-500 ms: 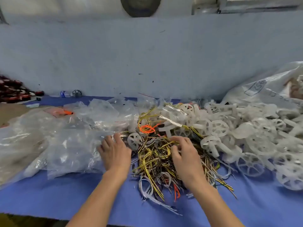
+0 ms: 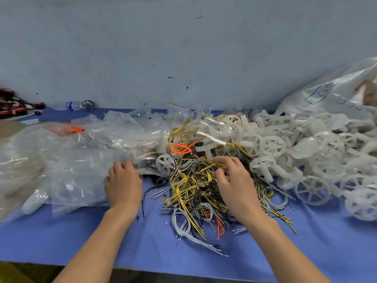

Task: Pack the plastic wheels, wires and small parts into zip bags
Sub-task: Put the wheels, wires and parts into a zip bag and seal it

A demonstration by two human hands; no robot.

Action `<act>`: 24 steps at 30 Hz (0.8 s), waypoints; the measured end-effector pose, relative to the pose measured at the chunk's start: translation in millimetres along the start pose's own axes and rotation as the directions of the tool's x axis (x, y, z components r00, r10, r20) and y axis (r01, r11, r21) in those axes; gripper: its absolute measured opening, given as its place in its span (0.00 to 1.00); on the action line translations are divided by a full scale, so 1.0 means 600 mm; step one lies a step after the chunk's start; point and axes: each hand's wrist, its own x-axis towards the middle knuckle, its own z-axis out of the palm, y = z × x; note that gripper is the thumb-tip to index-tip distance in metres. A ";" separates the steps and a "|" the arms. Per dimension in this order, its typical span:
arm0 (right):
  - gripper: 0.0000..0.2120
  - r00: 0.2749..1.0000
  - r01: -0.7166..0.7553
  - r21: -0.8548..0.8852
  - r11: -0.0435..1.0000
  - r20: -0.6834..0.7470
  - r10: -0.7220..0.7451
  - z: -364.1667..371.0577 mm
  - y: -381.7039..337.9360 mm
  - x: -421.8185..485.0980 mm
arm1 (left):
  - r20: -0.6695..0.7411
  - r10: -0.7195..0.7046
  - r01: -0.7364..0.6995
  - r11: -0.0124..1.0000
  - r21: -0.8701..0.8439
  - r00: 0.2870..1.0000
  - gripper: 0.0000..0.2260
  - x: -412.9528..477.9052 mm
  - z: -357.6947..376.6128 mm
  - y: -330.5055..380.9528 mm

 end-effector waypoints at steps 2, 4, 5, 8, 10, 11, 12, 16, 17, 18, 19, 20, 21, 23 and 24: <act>0.13 1.000 -0.009 0.050 0.999 -0.003 0.009 -0.006 -0.009 0.004 | -0.159 0.037 -0.069 0.977 -0.200 0.987 0.15 0.007 -0.037 0.015; 0.13 1.000 -0.011 0.161 0.987 -0.003 0.011 -0.015 -0.025 0.006 | -0.385 0.137 -0.275 0.903 -0.331 0.913 0.12 0.001 -0.083 0.047; 0.13 1.000 -0.001 0.233 0.973 0.000 0.001 -0.021 -0.035 0.007 | -0.477 0.182 -0.391 0.835 -0.387 0.860 0.10 -0.005 -0.106 0.069; 0.20 0.998 0.069 0.419 0.905 -0.022 -0.066 -0.044 -0.077 0.001 | -0.566 0.269 -0.609 0.540 -0.581 0.779 0.09 -0.031 -0.159 0.143; 0.25 0.990 0.135 0.506 0.852 -0.099 -0.099 -0.064 -0.107 -0.008 | -0.537 0.321 -0.625 0.357 -0.694 0.780 0.09 -0.051 -0.185 0.190; 0.27 0.982 0.176 0.523 0.834 -0.152 -0.112 -0.076 -0.118 -0.014 | -0.508 0.351 -0.607 0.288 -0.741 0.786 0.10 -0.060 -0.192 0.210; 0.29 0.969 0.224 0.513 0.829 -0.209 -0.132 -0.089 -0.127 -0.022 | -0.461 0.379 -0.564 0.225 -0.795 0.802 0.09 -0.069 -0.197 0.228; 0.23 0.849 0.358 0.223 0.907 -0.482 -0.216 -0.131 -0.143 -0.050 | -0.186 0.480 -0.144 -0.124 -0.982 0.857 0.07 -0.096 -0.204 0.288; 0.20 0.796 0.368 0.122 0.922 -0.553 -0.245 -0.137 -0.142 -0.054 | -0.136 0.516 -0.027 -0.213 -0.977 0.846 0.08 -0.099 -0.204 0.301; 0.17 0.739 0.375 0.029 0.926 -0.613 -0.280 -0.142 -0.138 -0.058 | -0.096 0.566 0.083 -0.281 -0.956 0.819 0.10 -0.102 -0.204 0.313; 0.16 0.688 0.377 -0.052 0.925 -0.653 -0.317 -0.145 -0.133 -0.061 | -0.061 0.623 0.189 -0.327 -0.926 0.780 0.11 -0.104 -0.199 0.324; 0.16 0.653 0.369 -0.119 0.922 -0.672 -0.349 -0.147 -0.125 -0.062 | -0.023 0.674 0.280 -0.337 -0.899 0.738 0.11 -0.105 -0.190 0.333; 0.17 0.642 0.344 -0.174 0.923 -0.674 -0.366 -0.148 -0.117 -0.062 | 0.029 0.713 0.352 -0.311 -0.883 0.701 0.09 -0.105 -0.177 0.341; 0.18 0.673 0.232 -0.294 0.927 -0.640 -0.371 -0.145 -0.094 -0.057 | 0.198 0.700 0.407 -0.144 -0.902 0.686 0.05 -0.106 -0.139 0.352; 0.18 0.714 0.155 -0.362 0.919 -0.602 -0.358 -0.141 -0.078 -0.054 | 0.286 0.645 0.361 0.016 -0.932 0.709 0.06 -0.107 -0.115 0.354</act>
